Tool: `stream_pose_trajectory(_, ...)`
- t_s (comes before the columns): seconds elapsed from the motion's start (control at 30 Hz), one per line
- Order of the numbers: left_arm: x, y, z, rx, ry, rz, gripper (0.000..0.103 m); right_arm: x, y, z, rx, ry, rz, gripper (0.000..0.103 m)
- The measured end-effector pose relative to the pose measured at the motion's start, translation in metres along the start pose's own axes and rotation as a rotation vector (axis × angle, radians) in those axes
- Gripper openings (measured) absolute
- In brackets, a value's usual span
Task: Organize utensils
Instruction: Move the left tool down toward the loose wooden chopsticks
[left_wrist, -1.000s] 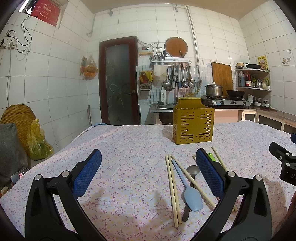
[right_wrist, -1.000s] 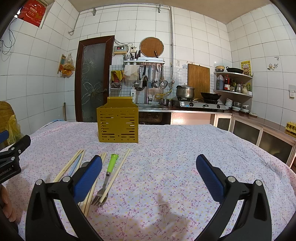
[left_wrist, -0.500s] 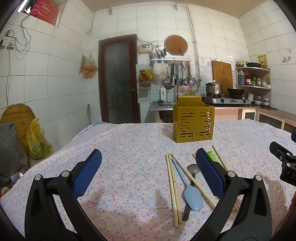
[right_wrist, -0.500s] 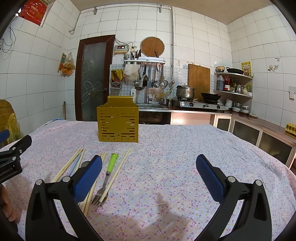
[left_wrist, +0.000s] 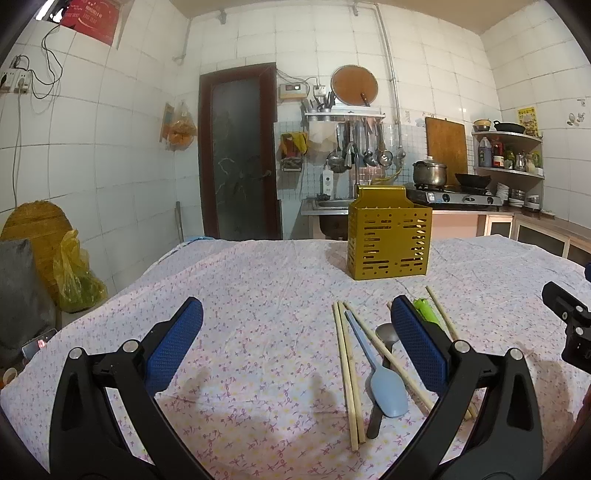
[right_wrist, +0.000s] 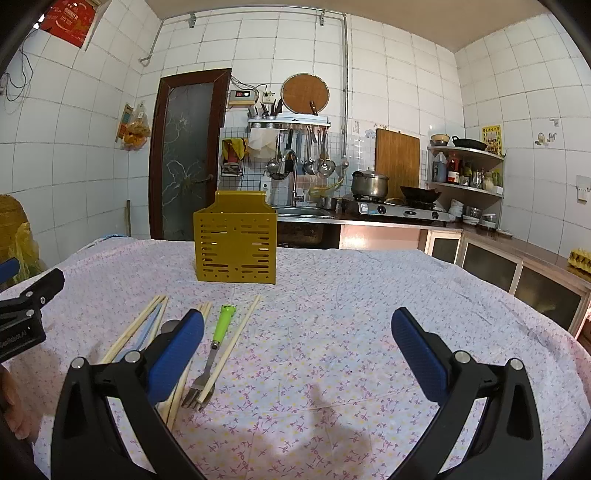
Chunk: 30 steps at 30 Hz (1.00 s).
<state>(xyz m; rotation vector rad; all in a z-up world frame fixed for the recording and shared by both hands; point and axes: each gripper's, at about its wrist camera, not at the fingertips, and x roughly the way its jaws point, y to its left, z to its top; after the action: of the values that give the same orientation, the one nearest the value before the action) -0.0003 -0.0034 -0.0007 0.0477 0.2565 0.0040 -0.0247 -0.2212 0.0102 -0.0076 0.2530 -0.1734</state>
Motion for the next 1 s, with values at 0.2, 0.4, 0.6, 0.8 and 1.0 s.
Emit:
stream_pose_trajectory(0.2,0.001,0.001,0.0,-0.006,0.016,0.004,0.098,0.001,-0.006,-0.001,0.015,0.01,0.013,0.099)
stream_pose_trajectory(0.4,0.028,0.008,0.0,-0.033,0.137,-0.029,0.098,0.026,-0.01,-0.001,0.029,0.144,0.058,0.099)
stream_pose_trajectory(0.6,0.073,0.005,0.015,0.07,0.239,0.025,0.098,0.063,-0.006,0.014,0.02,0.282,0.075,0.099)
stream_pose_trajectory(0.8,0.119,0.003,0.033,0.081,0.379,-0.053,0.098,0.11,0.003,0.04,0.035,0.381,0.063,0.099)
stream_pose_trajectory(1.0,0.167,0.001,0.03,0.045,0.473,-0.068,0.098,0.166,0.024,0.03,-0.011,0.451,0.056,0.099)
